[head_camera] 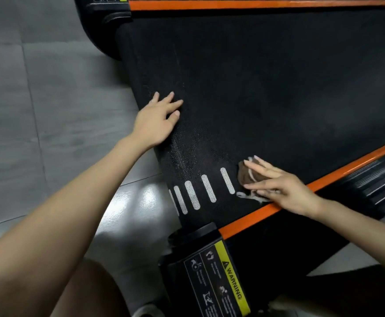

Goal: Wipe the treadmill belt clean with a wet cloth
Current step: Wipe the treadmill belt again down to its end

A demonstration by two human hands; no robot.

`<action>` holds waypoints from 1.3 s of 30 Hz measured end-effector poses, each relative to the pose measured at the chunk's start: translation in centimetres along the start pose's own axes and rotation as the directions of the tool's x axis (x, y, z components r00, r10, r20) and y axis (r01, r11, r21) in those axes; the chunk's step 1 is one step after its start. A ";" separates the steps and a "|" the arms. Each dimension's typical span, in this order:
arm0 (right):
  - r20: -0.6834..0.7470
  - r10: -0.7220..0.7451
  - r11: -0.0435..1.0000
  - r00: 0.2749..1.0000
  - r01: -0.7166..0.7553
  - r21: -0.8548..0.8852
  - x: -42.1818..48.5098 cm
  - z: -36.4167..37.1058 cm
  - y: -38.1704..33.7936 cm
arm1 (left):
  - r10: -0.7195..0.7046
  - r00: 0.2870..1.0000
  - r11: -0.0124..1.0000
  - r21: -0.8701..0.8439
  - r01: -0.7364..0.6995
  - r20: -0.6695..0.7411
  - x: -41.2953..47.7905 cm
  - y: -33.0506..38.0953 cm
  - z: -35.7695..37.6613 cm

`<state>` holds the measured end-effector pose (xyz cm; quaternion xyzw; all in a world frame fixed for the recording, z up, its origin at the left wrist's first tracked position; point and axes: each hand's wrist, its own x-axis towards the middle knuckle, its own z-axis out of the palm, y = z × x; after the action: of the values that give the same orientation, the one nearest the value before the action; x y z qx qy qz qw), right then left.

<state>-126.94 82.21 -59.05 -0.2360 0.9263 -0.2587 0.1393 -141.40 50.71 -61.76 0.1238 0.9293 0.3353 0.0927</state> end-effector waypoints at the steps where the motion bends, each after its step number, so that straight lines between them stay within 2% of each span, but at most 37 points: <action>1: -0.032 0.016 1.000 0.999 -0.016 0.007 0.1 1.1 -1.1 | 0.000 1.000 0.999 0.034 0.001 -0.007 0.1 -0.1 0.3; 5: 0.037 -0.174 0.984 0.984 0.172 0.039 1.2 4.9 -4.9 | 0.096 0.993 0.980 0.180 -0.082 -0.069 0.3 0.2 1.6; 8: 0.123 -0.326 0.944 0.937 0.330 -0.020 2.8 4.0 -3.7 | 0.160 0.986 0.952 0.272 -0.142 -0.047 1.3 0.7 2.5; 9: 0.126 -0.322 0.943 0.938 0.330 -0.047 3.6 3.3 -2.6 | 0.163 0.986 0.940 0.308 -0.143 -0.039 1.6 0.6 2.8; 10: 0.076 -0.291 0.952 0.954 0.296 -0.080 4.5 2.4 -1.0 | 0.167 0.985 0.930 0.337 -0.145 -0.039 1.9 0.5 3.0; 12: -0.124 -0.084 0.996 0.989 0.079 -0.042 7.6 0.2 2.0 | 0.186 0.981 0.918 0.365 -0.153 -0.059 2.1 0.1 3.4; 14: -0.335 0.216 0.976 0.917 -0.204 0.072 11.4 -1.1 2.8 | 0.195 0.977 0.919 0.362 -0.154 -0.080 2.2 -0.2 3.7; 15: -0.372 0.282 0.959 0.884 -0.267 0.093 12.6 -0.8 2.1 | 0.192 0.978 0.923 0.355 -0.150 -0.086 2.1 -0.3 3.8; 16: -0.368 0.245 0.969 0.897 -0.239 0.062 12.8 0.2 1.1 | 0.187 0.979 0.926 0.347 -0.147 -0.086 2.2 -0.3 3.8; 18: -0.291 0.021 0.999 0.957 -0.029 -0.020 10.3 3.0 -1.4 | 0.185 0.978 0.933 0.328 -0.145 -0.094 2.1 -0.2 3.7; 19: -0.208 -0.105 0.994 0.973 0.100 -0.031 8.3 4.2 -2.7 | 0.185 0.977 0.937 0.318 -0.143 -0.103 2.1 -0.2 3.6; 21: -0.041 -0.267 0.963 0.963 0.265 -0.039 5.3 5.1 -3.8 | 0.172 0.976 0.947 0.296 -0.126 -0.134 2.0 -0.2 3.6; 23: 0.012 -0.346 0.932 0.938 0.346 -0.107 6.0 4.6 -3.2 | 0.132 0.973 0.956 0.282 -0.075 -0.187 2.4 -0.3 3.4; 28: 0.038 -0.488 0.849 0.872 0.484 -0.211 11.1 4.1 -1.1 | -0.045 0.956 0.956 0.266 0.125 -0.290 6.4 -0.5 2.6; 30: -0.056 -0.431 0.881 0.900 0.407 -0.240 14.9 2.8 0.5 | -0.050 0.948 0.955 0.264 0.139 -0.316 7.0 -0.8 2.8; 33: -0.269 -0.205 0.969 0.941 0.156 -0.189 23.9 -1.6 3.5 | -0.037 0.943 0.963 0.240 0.121 -0.330 6.9 -1.0 3.0; 36: -0.293 -0.033 0.989 0.955 -0.011 -0.145 30.2 -4.1 5.1 | -0.026 0.940 0.961 0.250 0.117 -0.341 6.7 -1.2 3.0; 39: -0.314 -0.037 0.985 0.949 -0.019 -0.172 27.0 -4.9 7.7 | -0.035 0.936 0.962 0.242 0.127 -0.349 6.7 -1.2 2.8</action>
<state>-154.60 76.31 -62.87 -0.2070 0.9544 -0.2127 -0.0328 -147.29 53.47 -65.25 0.0362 0.9716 0.2223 -0.0732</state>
